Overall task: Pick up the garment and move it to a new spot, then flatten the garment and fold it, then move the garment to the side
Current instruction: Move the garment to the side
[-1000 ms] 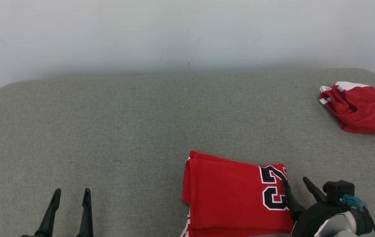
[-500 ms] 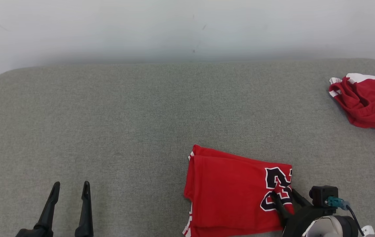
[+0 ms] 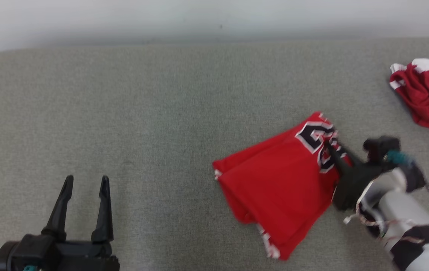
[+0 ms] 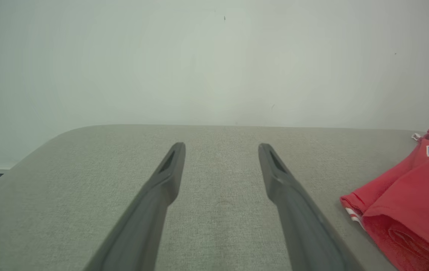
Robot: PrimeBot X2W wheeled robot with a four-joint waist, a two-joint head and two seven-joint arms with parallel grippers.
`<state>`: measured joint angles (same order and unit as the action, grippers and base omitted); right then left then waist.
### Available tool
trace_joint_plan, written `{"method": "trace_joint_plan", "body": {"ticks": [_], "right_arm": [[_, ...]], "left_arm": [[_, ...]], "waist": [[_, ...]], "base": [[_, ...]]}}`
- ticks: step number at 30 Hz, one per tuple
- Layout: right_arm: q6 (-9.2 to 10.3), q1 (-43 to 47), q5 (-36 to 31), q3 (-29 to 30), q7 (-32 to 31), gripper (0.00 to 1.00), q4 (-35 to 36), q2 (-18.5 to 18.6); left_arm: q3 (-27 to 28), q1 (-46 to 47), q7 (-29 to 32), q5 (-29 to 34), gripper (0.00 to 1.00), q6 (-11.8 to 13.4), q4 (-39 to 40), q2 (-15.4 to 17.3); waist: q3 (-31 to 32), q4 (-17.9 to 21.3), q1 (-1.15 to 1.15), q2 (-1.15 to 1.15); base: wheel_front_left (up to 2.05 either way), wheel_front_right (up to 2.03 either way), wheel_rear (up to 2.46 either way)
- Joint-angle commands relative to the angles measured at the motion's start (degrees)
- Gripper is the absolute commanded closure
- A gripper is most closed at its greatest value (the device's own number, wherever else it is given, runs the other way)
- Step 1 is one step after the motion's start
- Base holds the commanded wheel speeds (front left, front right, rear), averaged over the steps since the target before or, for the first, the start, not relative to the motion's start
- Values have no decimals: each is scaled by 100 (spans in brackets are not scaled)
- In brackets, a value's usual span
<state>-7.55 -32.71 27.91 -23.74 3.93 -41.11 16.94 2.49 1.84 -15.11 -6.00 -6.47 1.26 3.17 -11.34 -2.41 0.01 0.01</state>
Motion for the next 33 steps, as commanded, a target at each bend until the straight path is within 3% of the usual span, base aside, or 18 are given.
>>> {"method": "trace_joint_plan", "body": {"ticks": [1,10,19,33], "right_arm": [[15,-229,25,-51,-37,100,71,191],[15,-1690,264,-244,-210,100,579,1621],[15,-2633,501,-137,-373,100,862,2829],[15,-3257,484,-73,-494,100,526,3933]], "left_arm": [[-39,151,0,-22,0,24,45,-13],[-312,922,1,22,0,76,345,-24],[-202,1264,0,196,0,95,867,-13],[-282,1301,0,455,0,35,1572,160]], "waist": [[-475,-28,-1,-1],[-1739,150,-1,-1],[-2379,595,-1,-1],[-2824,967,-1,-1]], "base": [[0,0,0],[0,0,0],[0,0,0],[0,0,0]]}}
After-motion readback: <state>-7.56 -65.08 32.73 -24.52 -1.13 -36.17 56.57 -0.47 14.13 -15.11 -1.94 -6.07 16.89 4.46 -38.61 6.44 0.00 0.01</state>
